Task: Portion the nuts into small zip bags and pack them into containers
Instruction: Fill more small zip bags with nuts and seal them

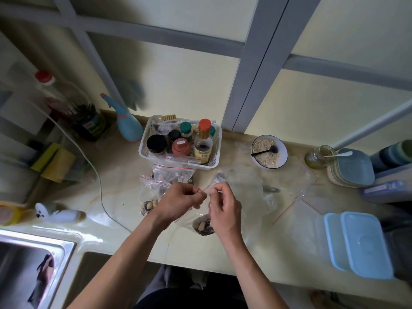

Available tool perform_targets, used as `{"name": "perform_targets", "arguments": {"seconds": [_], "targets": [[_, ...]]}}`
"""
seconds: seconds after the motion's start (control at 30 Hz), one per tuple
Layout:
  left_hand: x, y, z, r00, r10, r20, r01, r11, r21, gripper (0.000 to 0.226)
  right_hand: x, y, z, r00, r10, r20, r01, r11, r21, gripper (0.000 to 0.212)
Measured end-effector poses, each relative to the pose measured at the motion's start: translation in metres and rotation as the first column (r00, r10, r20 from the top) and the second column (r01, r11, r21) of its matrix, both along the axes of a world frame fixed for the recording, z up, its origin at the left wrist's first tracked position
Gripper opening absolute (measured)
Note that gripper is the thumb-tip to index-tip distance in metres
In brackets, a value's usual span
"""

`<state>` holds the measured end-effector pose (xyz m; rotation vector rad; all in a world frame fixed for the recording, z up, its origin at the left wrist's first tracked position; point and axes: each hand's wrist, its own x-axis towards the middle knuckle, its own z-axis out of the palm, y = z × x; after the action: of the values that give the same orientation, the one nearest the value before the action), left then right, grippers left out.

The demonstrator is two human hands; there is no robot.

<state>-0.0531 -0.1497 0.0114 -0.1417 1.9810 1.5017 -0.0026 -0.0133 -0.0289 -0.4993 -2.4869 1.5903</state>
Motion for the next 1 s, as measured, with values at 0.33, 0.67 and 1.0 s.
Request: {"name": "perform_targets", "arguments": {"seconds": [0.33,0.67,1.0], "targets": [[0.002,0.002,-0.001,0.998,0.037,-0.059,-0.034,0.998,0.057,0.019,-0.002,0.015,0.011,0.997,0.08,0.011,-0.074,0.963,-0.258,0.012],[0.001,0.003,-0.006,0.988,-0.007,-0.155,0.015,0.998,0.054,0.018,-0.002,0.014,0.02,0.994,0.111,-0.001,-0.108,0.961,-0.254,0.016],[0.002,-0.005,-0.001,0.974,-0.072,-0.214,0.12,0.968,0.221,0.032,-0.008,0.02,0.012,0.971,0.082,0.226,0.125,0.633,-0.764,0.013]]}}
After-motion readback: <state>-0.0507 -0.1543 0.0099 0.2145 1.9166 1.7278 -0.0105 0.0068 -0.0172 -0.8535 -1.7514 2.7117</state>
